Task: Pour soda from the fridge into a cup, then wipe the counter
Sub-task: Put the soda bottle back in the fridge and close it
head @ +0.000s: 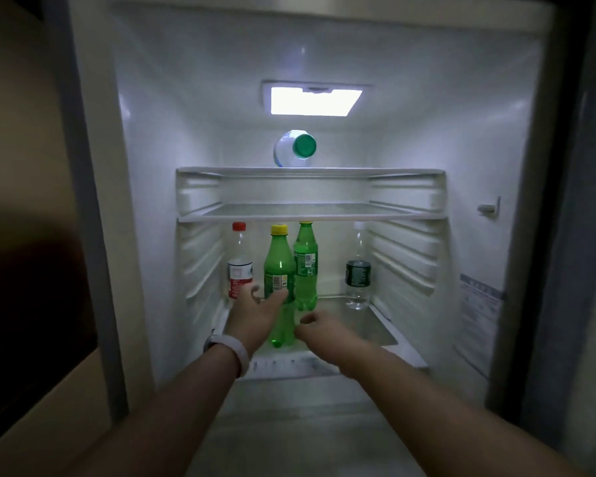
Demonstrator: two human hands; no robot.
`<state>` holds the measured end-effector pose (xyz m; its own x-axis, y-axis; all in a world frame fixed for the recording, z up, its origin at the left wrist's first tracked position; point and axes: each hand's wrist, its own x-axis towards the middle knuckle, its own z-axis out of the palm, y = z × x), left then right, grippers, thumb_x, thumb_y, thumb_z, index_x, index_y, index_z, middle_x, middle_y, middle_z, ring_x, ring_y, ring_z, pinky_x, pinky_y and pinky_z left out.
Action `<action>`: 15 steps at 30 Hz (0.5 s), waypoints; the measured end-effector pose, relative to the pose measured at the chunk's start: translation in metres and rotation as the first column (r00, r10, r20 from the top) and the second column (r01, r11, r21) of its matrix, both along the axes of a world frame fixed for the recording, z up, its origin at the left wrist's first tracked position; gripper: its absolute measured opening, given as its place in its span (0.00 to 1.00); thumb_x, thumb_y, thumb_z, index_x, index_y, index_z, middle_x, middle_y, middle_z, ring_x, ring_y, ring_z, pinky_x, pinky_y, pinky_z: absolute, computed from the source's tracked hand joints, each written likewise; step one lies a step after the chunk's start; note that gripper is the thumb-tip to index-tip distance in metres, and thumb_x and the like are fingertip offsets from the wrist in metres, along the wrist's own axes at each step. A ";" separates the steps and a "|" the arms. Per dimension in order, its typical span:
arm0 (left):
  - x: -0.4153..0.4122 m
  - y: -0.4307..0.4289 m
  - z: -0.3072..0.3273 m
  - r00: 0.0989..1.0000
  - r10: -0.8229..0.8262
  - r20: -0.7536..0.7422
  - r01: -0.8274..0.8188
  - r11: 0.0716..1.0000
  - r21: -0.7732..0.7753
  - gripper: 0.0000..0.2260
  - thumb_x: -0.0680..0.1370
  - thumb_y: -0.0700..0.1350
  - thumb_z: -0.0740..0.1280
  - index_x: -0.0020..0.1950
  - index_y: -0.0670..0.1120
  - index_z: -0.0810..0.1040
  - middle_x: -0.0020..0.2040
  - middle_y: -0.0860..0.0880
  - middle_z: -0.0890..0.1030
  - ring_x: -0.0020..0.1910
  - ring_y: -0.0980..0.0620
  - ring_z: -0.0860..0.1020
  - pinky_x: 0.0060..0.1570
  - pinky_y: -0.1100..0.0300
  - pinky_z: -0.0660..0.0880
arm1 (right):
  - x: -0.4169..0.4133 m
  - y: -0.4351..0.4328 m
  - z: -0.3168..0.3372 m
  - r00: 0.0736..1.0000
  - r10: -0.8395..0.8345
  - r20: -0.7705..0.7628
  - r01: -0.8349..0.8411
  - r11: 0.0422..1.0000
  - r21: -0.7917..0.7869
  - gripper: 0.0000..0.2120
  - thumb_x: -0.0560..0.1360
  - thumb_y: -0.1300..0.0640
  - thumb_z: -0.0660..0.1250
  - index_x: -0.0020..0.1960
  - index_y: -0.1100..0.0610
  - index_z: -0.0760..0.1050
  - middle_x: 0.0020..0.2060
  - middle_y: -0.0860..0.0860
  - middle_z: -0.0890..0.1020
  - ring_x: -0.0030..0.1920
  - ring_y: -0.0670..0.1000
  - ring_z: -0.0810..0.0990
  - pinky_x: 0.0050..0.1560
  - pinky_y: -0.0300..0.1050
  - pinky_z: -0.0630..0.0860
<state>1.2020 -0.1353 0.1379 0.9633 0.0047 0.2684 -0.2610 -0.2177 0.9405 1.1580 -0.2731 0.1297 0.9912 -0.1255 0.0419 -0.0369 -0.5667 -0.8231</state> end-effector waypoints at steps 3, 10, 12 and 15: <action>-0.038 0.009 0.001 0.999 0.000 0.045 -0.010 0.973 0.229 0.13 0.79 0.54 0.65 0.58 0.48 0.71 0.51 0.51 0.76 0.45 0.54 0.75 0.39 0.61 0.67 | -0.029 -0.004 0.007 0.999 0.017 0.044 -0.006 0.972 -0.235 0.10 0.77 0.51 0.64 0.54 0.55 0.76 0.48 0.55 0.81 0.46 0.51 0.80 0.51 0.51 0.79; -0.100 0.037 -0.018 0.990 -0.003 0.140 -0.096 0.714 0.694 0.11 0.71 0.56 0.60 0.40 0.49 0.72 0.37 0.51 0.77 0.35 0.51 0.75 0.32 0.59 0.67 | -0.103 -0.006 0.001 0.996 0.083 0.028 -0.044 0.747 -0.663 0.14 0.77 0.47 0.62 0.58 0.52 0.75 0.49 0.50 0.79 0.47 0.51 0.79 0.47 0.46 0.77; -0.118 0.046 -0.028 0.993 0.001 0.119 -0.095 0.615 0.783 0.15 0.70 0.59 0.58 0.44 0.50 0.76 0.41 0.52 0.79 0.40 0.51 0.78 0.36 0.59 0.71 | -0.122 -0.006 -0.008 0.995 0.096 0.000 -0.070 0.730 -0.679 0.14 0.77 0.47 0.62 0.59 0.52 0.75 0.51 0.50 0.79 0.49 0.51 0.78 0.50 0.48 0.78; -0.148 0.056 -0.040 0.990 -0.050 0.132 -0.086 0.528 0.845 0.18 0.72 0.59 0.58 0.53 0.52 0.80 0.52 0.53 0.81 0.49 0.51 0.79 0.46 0.58 0.75 | -0.149 -0.006 -0.021 0.992 0.122 -0.023 -0.102 0.695 -0.711 0.16 0.77 0.47 0.61 0.60 0.53 0.75 0.55 0.51 0.79 0.52 0.52 0.78 0.55 0.51 0.77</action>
